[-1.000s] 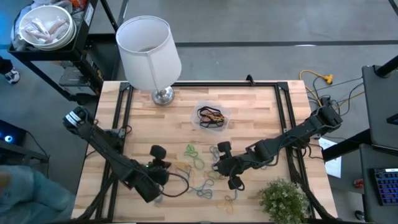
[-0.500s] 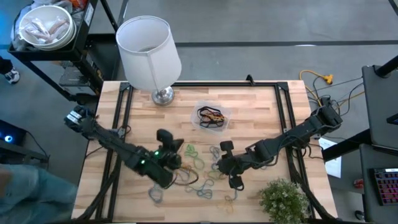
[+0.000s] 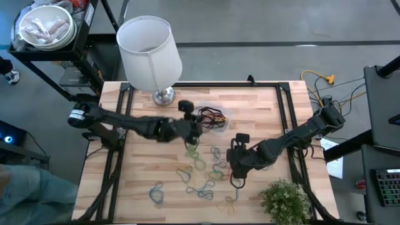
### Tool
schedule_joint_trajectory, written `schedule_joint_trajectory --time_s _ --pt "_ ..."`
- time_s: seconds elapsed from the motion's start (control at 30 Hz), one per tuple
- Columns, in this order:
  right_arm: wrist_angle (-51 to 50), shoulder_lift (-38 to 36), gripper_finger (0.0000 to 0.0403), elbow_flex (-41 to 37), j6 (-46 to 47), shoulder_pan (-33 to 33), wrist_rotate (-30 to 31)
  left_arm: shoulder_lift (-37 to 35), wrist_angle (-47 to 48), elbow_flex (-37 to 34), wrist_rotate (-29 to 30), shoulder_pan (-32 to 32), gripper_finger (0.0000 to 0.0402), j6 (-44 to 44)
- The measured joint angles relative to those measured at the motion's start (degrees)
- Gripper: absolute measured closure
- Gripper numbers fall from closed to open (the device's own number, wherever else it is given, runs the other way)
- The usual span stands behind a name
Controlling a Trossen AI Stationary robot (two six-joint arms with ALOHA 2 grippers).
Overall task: Pick and place rubber bands into bin
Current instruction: Put the red rubber bands into the bin
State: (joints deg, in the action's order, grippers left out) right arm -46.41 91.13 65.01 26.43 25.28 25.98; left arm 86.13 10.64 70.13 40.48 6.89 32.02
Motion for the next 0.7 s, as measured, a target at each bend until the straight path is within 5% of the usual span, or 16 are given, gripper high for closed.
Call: schedule_joint_trajectory --time_s 0.27,0.7 --pt "-1.38 0.0 0.0344 0.0 0.45 0.0 2.59 2.93 -6.64 0.0 -9.97 -9.91 0.0401 0.43" --pt "-1.35 0.0 0.0344 0.0 0.09 0.0 2.61 14.55 -11.65 0.35 -17.68 -18.21 0.0402 0.01"
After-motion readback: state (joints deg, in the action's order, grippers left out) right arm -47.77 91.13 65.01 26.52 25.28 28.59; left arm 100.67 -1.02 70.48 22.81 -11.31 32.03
